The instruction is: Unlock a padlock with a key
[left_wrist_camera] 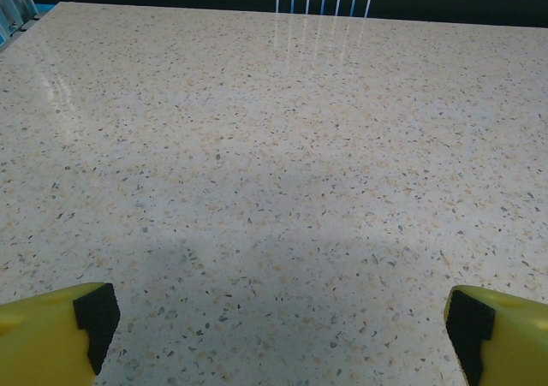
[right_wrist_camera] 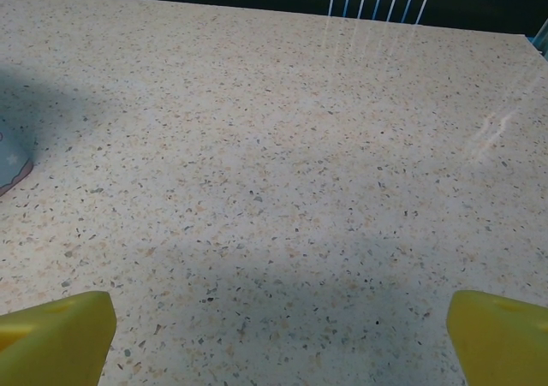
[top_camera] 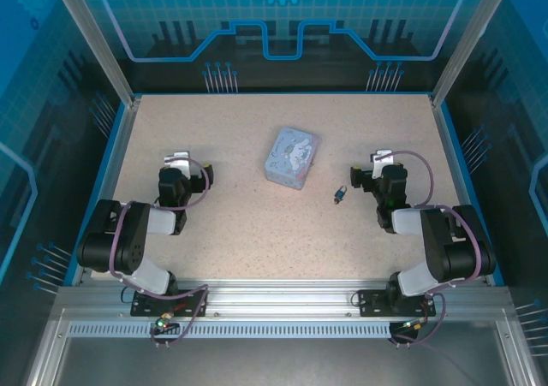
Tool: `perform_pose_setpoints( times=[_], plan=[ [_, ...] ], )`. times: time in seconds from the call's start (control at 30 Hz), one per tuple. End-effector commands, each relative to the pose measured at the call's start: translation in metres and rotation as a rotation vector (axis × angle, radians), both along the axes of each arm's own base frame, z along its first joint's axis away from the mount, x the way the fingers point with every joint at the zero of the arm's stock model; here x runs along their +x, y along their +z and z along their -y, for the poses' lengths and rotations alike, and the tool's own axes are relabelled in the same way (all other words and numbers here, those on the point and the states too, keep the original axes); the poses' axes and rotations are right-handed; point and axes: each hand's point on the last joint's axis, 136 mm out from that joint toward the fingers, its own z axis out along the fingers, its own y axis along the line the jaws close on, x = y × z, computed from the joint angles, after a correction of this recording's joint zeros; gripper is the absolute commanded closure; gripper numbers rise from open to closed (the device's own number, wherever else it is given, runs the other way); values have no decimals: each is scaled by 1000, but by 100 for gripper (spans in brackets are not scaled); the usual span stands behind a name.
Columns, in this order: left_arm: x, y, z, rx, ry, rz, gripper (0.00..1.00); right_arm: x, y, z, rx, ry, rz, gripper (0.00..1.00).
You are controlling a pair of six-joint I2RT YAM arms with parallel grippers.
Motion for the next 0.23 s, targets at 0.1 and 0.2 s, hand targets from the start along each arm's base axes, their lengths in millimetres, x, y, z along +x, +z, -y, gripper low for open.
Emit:
perform_pose_setpoints(
  times=[0.1,0.2],
  plan=[
    [4,9,4,-6,-15,29,1,6,4,-18,45,140,-7,0],
    [4,10,4,-6,-15,30,1,6,5,-18,37,137,-2,0]
  ],
)
